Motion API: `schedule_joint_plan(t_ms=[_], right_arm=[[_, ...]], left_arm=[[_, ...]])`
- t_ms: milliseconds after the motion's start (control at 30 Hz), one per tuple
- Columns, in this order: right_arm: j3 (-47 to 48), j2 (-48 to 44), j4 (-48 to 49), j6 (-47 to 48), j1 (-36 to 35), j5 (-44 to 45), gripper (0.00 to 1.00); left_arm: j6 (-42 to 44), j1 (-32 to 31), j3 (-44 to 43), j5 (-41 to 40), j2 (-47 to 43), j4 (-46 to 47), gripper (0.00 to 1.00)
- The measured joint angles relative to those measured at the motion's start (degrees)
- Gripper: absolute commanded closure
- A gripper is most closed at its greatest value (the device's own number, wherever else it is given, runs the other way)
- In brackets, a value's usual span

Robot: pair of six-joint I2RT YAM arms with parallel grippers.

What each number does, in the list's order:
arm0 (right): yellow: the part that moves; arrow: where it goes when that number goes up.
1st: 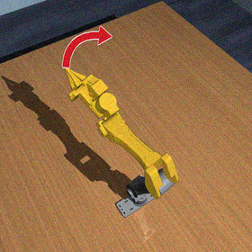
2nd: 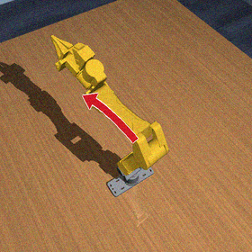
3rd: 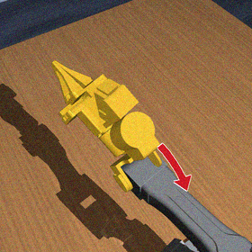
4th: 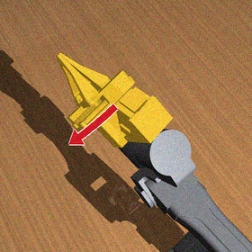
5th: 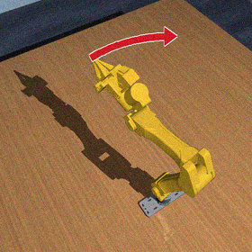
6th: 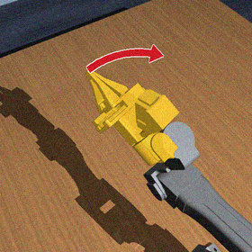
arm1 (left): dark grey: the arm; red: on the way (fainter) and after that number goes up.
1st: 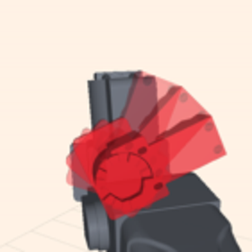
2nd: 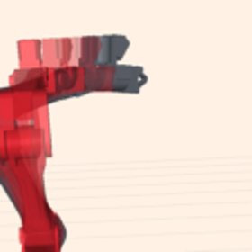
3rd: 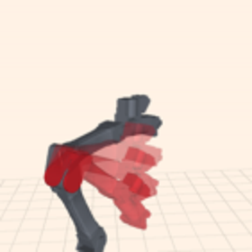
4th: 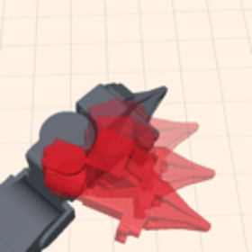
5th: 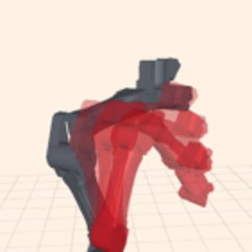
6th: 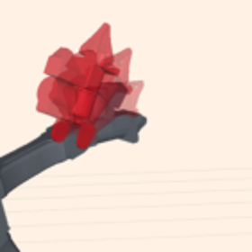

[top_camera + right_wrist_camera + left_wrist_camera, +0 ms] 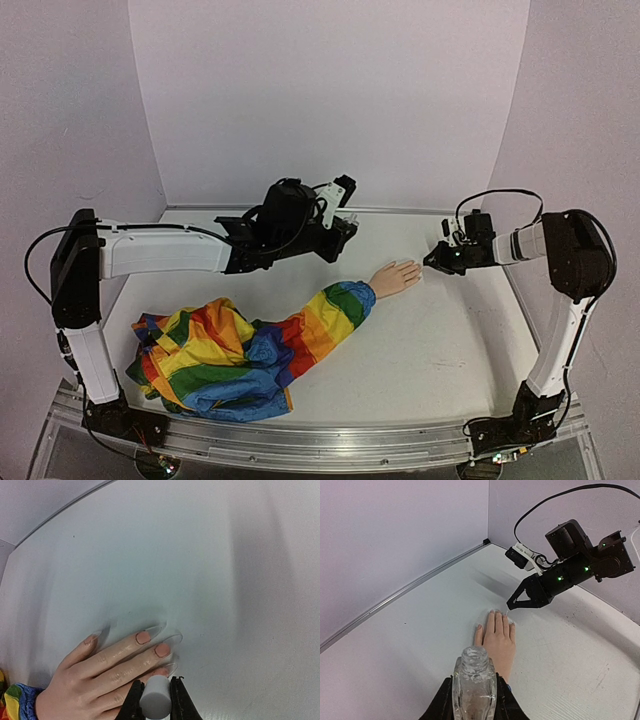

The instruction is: Paint the nails

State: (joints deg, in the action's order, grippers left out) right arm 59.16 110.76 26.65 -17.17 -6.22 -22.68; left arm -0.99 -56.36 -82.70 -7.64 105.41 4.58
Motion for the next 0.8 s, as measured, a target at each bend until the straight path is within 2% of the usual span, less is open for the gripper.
schedule_joint_plan(t_ms=[800], right_arm=[[0.37,1.27,0.22,-0.07,0.00,-0.24,1.00]], left_arm=[[0.04,-0.02,0.00,0.00,0.00,0.00,1.00]])
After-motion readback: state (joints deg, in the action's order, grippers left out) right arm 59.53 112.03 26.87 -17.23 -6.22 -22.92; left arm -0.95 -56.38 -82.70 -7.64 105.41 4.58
